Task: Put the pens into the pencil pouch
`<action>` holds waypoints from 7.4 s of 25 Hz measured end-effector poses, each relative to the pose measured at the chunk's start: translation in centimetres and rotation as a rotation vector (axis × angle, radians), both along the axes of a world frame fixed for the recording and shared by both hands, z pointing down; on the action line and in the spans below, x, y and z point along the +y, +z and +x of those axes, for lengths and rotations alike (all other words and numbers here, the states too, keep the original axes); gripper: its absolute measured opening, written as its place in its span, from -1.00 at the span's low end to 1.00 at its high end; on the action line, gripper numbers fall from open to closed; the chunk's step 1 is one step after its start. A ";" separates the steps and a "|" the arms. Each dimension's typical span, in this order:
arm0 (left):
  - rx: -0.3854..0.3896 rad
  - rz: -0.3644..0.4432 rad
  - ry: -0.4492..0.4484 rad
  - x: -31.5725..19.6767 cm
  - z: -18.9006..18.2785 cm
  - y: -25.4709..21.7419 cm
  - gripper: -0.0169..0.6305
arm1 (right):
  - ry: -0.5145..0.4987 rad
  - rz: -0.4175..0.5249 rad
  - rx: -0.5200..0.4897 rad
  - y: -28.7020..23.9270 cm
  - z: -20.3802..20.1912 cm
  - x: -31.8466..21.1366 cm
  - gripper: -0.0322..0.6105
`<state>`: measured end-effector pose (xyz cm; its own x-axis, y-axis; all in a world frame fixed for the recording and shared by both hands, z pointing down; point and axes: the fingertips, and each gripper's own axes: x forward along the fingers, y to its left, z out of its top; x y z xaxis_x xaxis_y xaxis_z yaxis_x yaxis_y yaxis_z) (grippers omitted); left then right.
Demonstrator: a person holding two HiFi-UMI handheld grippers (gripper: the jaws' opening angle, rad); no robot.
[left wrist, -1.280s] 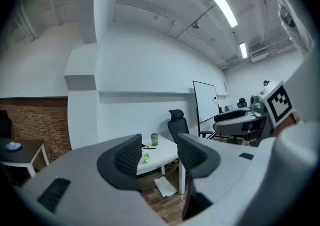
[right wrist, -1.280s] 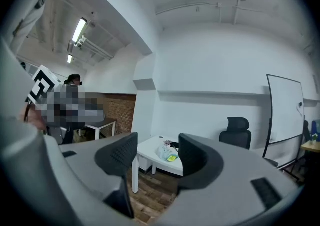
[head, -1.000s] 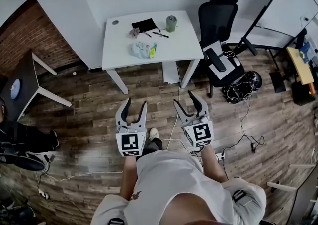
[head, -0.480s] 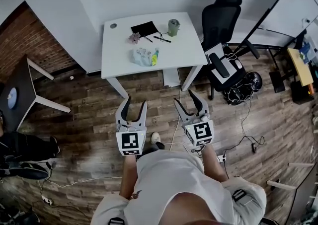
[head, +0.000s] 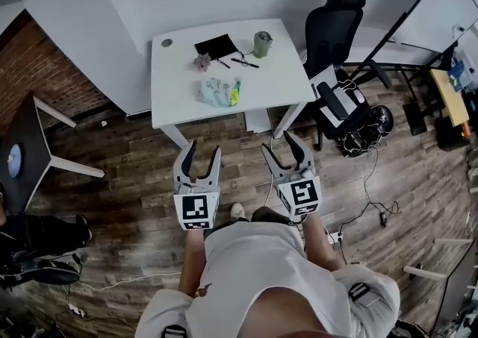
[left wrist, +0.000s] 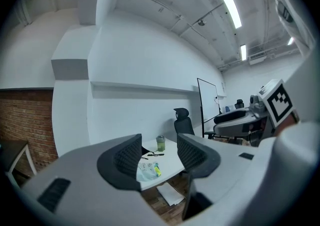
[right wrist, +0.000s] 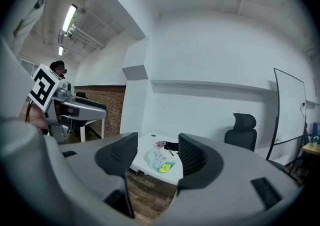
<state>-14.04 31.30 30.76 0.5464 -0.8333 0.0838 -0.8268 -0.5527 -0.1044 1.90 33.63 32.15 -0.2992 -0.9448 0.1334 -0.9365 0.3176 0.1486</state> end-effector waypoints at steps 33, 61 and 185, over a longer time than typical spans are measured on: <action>0.008 0.018 -0.066 -19.7 1.9 -0.4 -0.28 | -0.071 -0.002 0.018 0.1 1.7 -21.3 -0.11; -0.070 -0.065 -0.114 -35.9 9.7 3.6 -0.27 | -0.147 -0.078 -0.020 3.6 8.9 -38.8 -0.10; -0.252 -0.520 0.116 -33.9 13.6 23.9 -0.46 | -0.371 -0.699 0.314 28.0 6.5 -35.9 -0.78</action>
<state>-0.41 -2.64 54.64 0.5413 -0.5840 0.6049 -0.7430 -0.6690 0.0189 8.40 -2.32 60.12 -0.4246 -0.4627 0.7782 -0.7017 0.7113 0.0401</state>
